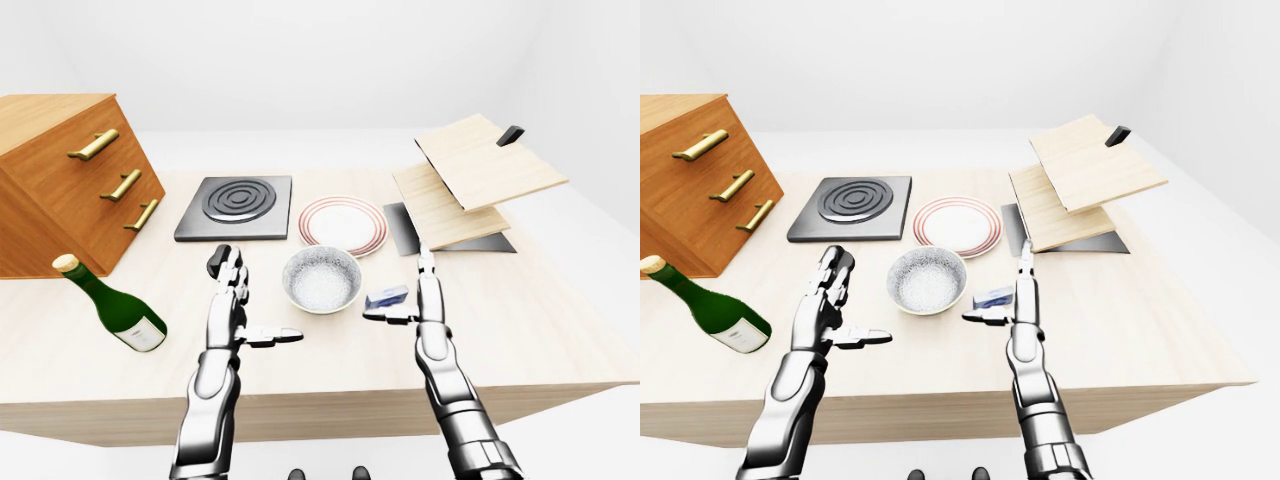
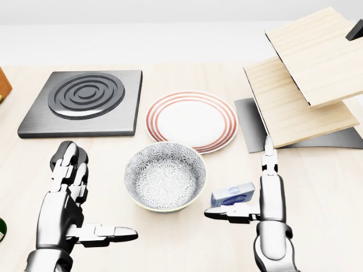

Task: Pick up the cream cheese and put it in the bowl.

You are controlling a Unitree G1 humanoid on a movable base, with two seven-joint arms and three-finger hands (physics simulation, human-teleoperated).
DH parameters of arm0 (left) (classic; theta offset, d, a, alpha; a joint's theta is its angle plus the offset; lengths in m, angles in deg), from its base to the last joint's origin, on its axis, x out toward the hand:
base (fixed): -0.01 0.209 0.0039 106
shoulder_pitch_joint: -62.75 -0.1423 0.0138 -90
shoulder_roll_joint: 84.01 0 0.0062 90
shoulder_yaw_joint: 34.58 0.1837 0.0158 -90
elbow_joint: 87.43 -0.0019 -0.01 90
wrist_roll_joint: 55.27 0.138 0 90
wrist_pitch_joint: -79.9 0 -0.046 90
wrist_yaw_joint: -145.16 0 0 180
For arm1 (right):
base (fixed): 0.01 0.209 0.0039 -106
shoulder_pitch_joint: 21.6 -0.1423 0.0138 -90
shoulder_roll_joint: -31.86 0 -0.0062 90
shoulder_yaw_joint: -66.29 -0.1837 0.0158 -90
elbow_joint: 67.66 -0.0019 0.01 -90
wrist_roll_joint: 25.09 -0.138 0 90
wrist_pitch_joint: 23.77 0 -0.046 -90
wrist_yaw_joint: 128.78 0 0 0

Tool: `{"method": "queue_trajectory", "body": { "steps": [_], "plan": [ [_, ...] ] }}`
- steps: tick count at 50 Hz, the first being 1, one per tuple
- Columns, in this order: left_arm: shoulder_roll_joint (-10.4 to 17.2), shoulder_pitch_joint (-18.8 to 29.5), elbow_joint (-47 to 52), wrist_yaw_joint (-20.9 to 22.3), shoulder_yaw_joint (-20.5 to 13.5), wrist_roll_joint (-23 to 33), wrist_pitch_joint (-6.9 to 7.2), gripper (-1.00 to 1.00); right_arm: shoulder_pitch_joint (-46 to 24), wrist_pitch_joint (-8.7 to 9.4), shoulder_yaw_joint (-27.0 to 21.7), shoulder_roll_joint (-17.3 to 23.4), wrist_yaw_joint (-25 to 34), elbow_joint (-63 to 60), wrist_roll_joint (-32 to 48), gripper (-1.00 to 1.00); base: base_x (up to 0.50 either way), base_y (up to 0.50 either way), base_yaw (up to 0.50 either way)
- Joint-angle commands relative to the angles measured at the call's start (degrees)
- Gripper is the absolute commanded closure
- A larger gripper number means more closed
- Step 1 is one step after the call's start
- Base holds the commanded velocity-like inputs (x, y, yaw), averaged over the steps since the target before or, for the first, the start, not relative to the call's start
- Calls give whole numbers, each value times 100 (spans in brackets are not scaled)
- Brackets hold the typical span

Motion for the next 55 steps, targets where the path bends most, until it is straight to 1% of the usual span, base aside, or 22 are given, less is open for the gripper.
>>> {"method": "queue_trajectory", "body": {
  "steps": [1,12,14,16,23,27,33,40,55],
  "plan": [
    [6,-13,8,6,-43,-22,-15,-100,-643,0,99,-14,-582,1132,450,-100,0,0,0],
    [6,-21,59,4,-37,-28,23,-100,-1252,0,45,82,-952,2153,521,-100,0,0,0],
    [7,-33,103,5,-42,-38,53,-100,-1409,0,26,113,-1032,2377,531,-100,0,0,0],
    [9,-20,69,4,-54,-40,28,-100,-1494,0,24,128,-1089,2513,540,-100,0,0,0],
    [27,5,94,6,-98,-73,76,-100,-1488,0,34,133,-1118,2567,537,-100,0,0,0],
    [46,33,157,-1,-148,-101,147,-100,-1507,0,18,168,-1177,2619,559,-100,0,0,0],
    [56,74,137,-18,-187,-119,147,-100,-1548,0,32,169,-1237,2737,609,-100,0,0,0],
    [66,68,231,-10,-209,-145,147,-100,-1752,0,77,157,-1439,3356,743,-100,0,0,0],
    [78,66,348,7,-254,-190,147,-100,-2033,0,110,158,-1533,4094,865,-100,0,0,0]
  ]
}}
